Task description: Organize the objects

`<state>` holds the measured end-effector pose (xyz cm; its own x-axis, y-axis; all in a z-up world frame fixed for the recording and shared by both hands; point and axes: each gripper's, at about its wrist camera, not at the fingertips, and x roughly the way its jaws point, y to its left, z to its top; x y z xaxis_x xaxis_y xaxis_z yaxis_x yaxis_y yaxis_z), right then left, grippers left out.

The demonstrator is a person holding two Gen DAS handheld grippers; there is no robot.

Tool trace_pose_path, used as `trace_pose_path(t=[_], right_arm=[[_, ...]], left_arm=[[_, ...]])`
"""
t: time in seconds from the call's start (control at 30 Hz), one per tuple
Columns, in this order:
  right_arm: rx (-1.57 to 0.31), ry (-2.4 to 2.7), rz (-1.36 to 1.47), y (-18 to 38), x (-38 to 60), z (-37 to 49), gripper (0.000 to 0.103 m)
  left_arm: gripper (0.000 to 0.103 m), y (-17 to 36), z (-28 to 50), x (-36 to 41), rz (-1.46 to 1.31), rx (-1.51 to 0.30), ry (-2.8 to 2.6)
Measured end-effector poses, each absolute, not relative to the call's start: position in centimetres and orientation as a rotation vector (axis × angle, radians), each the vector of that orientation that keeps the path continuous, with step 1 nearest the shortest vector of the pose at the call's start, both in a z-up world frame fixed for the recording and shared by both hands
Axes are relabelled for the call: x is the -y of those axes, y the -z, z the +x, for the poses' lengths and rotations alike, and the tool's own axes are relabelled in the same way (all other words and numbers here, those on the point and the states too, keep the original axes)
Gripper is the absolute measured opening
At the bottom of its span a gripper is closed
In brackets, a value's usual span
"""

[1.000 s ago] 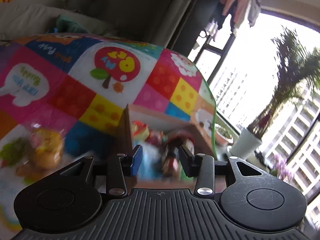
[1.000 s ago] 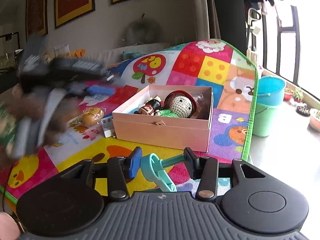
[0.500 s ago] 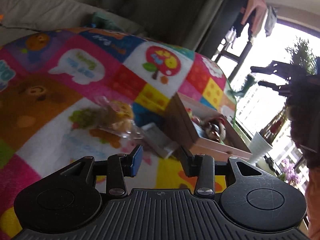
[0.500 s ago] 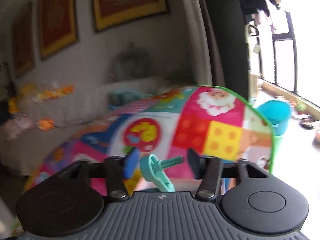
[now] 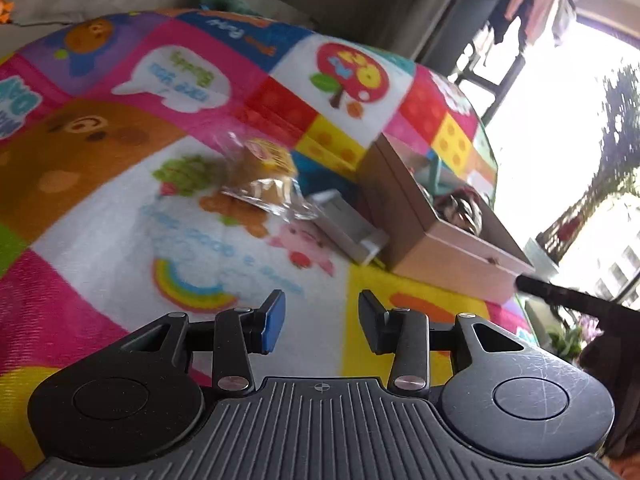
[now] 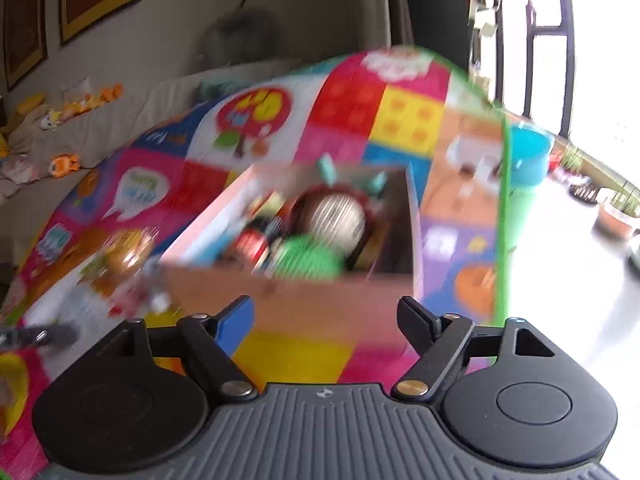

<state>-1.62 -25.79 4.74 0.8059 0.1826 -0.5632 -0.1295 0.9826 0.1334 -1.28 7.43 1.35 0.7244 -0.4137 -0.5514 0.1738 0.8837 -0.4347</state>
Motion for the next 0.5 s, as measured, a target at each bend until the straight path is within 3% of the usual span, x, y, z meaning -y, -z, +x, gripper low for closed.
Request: trace_pose_path(t=[0.3,0.5], right_arm=[[-0.547,-0.218,0.054,-1.6,22.8,-3.9,0.087],[-0.411,-0.257,0.057,-7.1,24.8,-2.9,0.087]], left_arm=[[0.044,-3.3,0.2,-4.1,-0.259,-0.698,0.321],[0.044,-4.9,2.1,-2.5,-0.286,-0.574,0.329]])
